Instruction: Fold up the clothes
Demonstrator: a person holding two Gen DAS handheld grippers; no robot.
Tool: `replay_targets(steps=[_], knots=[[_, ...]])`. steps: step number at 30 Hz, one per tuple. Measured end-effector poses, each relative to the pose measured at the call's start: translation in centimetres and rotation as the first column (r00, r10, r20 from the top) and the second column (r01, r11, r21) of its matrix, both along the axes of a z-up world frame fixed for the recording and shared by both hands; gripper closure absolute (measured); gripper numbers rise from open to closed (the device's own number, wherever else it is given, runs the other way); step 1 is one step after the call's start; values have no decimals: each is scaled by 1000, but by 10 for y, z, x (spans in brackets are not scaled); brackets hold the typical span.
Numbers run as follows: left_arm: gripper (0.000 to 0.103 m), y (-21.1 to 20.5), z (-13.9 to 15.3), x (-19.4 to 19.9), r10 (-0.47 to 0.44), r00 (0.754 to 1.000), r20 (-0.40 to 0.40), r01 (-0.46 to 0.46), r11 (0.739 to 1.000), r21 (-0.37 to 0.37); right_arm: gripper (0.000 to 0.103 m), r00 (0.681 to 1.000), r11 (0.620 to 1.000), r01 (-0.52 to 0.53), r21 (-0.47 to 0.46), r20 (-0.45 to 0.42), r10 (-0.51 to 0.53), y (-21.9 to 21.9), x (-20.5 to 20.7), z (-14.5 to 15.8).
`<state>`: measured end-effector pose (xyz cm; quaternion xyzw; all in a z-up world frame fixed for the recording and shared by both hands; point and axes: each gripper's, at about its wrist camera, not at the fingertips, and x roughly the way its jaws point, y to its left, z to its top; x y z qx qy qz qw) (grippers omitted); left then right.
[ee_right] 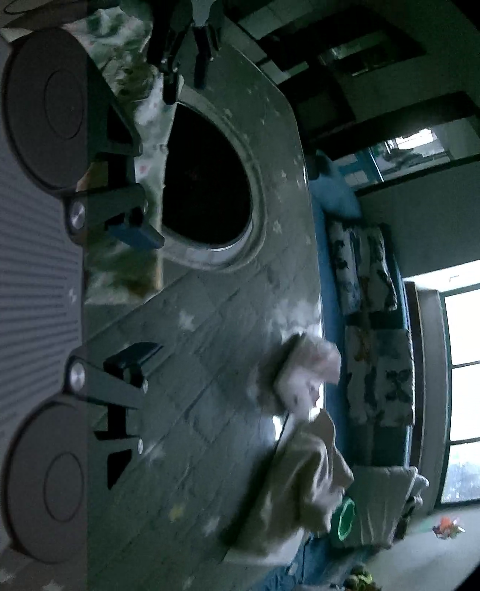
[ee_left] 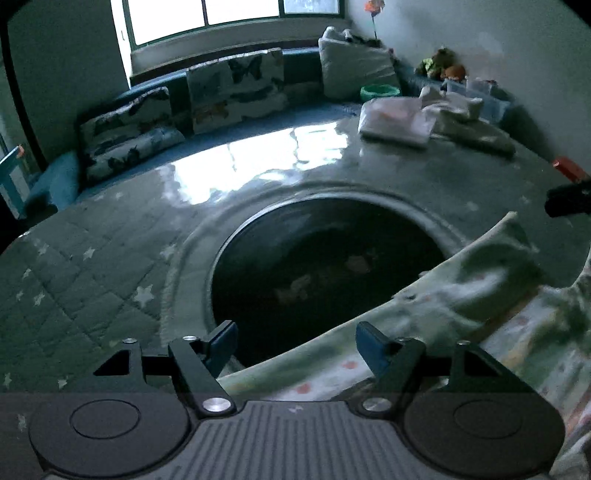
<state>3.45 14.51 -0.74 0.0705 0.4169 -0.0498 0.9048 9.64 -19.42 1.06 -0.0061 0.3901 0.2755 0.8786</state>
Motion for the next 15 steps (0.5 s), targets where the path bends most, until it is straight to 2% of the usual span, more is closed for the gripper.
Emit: replay_targets(steps=[4,8,10,11,14,15], knots=[[27,16,-12,7,10,999,-49,-10,1000,3,42,999,999,-31,-9,-21,30,19,19,-11],[27,27,-19,12,-4,995,-95,-1,999,-54,42,997,998,-55,-6,-59,55,27,27,-22],[31,28,-21,12,-19,995,-100,12,998,-70,44,995,998,-69,-8,-77,68,30,28,-26],[34,28,-20,11,-30,995,-98,22,997,-77,47,993,997,-76,-9,-86,75,32,29,-28],[58,25,-18,9,-68,994,-89,59,993,-99,56,990,995,-97,-16,-105,95,37,30,-32],[70,24,-17,8,-80,993,-86,71,992,-107,60,989,994,-104,-22,-106,101,39,29,-33]])
